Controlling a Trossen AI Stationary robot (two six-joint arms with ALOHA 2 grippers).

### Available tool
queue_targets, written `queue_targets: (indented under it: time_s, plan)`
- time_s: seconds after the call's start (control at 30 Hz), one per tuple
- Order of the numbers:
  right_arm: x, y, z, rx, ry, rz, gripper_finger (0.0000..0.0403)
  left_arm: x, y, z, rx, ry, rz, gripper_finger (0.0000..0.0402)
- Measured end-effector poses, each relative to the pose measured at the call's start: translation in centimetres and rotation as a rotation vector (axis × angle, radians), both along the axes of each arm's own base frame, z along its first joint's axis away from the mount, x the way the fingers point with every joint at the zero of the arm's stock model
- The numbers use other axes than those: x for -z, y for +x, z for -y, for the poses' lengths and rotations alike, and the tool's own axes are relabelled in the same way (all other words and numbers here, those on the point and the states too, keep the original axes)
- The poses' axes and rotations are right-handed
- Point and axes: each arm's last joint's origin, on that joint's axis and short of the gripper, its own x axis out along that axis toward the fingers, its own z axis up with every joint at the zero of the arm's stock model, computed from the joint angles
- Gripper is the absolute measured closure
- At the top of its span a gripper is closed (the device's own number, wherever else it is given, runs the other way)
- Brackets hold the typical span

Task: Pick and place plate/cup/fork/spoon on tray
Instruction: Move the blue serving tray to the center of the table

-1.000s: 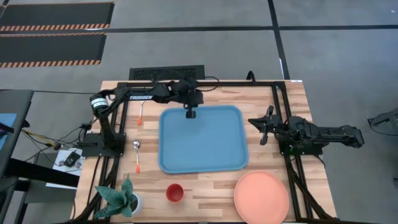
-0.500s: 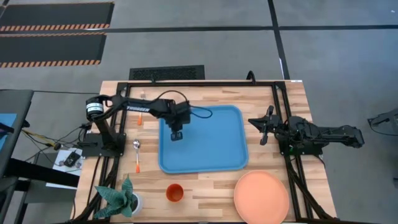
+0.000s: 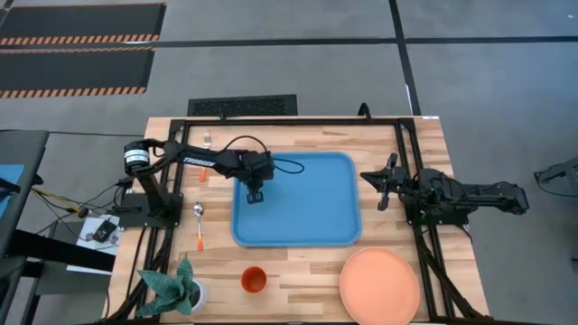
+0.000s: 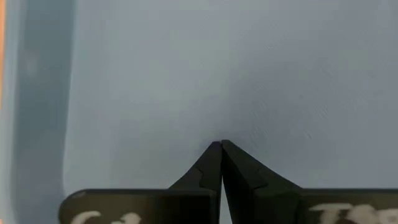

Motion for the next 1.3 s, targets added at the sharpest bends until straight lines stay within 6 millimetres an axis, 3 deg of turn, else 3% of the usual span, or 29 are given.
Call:
queue_targets:
  time_s: [0.17, 0.27, 0.4, 0.5, 0.7, 0.97, 1.3]
  plan:
    - [0.0, 0.0, 0.0, 0.0, 0.0, 0.0, 0.0365, -0.3, 0.3, -0.1, 0.015, 0.017, 0.027, 0.0401]
    - [0.0, 0.0, 0.0, 0.0, 0.0, 0.0, 0.0365, -1.7, 0.1, 0.0, -0.01, 0.005, 0.07, 0.0401]
    - [0.0, 0.0, 0.0, 0.0, 0.0, 0.0, 0.0365, -4.1, -1.3, 0.3, -0.073, -0.009, 0.108, 0.0401]
    - [0.0, 0.0, 0.0, 0.0, 0.0, 0.0, 0.0365, -5.1, -2.8, -0.7, -0.147, 0.019, 0.151, 0.0401]
    - [0.0, 0.0, 0.0, -0.001, 0.0, 0.0, 0.0365, -2.2, -5.9, -3.1, -0.299, -0.069, 0.152, 0.0401]
    - [0.0, 0.0, 0.0, -0.001, 0.0, 0.0, 0.0365, -0.2, -6.8, -1.5, -0.259, -0.094, 0.118, 0.0401]
    - [0.0, 0.0, 0.0, 0.0, 0.0, 0.0, 0.0365, 0.3, -6.6, 0.4, -0.219, -0.084, 0.077, 0.0401]
